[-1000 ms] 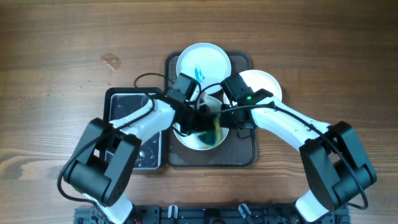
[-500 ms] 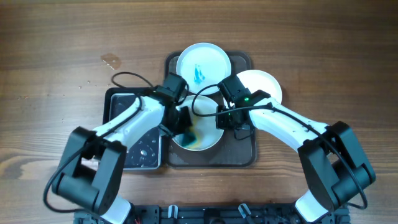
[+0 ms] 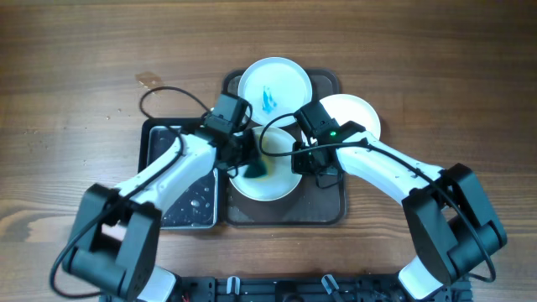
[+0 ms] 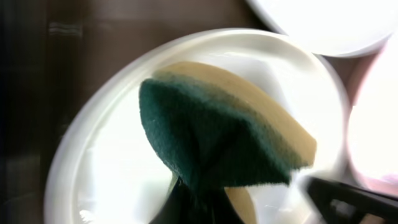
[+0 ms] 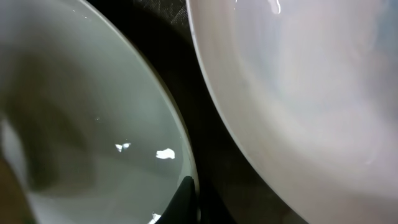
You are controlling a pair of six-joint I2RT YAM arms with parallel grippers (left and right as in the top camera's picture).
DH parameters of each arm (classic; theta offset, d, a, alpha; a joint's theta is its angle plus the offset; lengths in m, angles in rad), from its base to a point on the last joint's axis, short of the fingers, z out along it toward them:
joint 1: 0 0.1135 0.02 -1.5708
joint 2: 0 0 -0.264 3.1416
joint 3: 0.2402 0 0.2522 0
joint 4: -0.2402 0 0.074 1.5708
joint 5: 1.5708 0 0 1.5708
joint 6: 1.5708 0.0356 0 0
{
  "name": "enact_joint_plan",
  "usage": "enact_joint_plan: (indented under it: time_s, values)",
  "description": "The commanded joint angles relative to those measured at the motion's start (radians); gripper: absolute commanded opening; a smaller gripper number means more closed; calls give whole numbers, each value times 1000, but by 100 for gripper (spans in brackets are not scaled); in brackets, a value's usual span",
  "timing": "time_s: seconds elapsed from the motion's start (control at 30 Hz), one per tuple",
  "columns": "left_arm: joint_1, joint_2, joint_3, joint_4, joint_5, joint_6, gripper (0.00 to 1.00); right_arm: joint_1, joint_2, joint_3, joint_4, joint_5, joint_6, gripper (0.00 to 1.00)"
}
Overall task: Clean dirty plates on tray and stack at the side
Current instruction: 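Scrub the lower white plate with the sponge in the left gripper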
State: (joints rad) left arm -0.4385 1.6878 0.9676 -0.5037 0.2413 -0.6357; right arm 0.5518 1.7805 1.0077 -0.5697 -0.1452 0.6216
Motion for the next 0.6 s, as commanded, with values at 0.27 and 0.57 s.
enact_joint_plan:
  time_s: [0.27,0.57]
  values:
    - [-100,156,-4,52,208,-8,4,-9,17,-2,-8,40,6,4]
    - [26,47,-3,-233,-227,-8,4,-9,17,-2,-18,40,3,4]
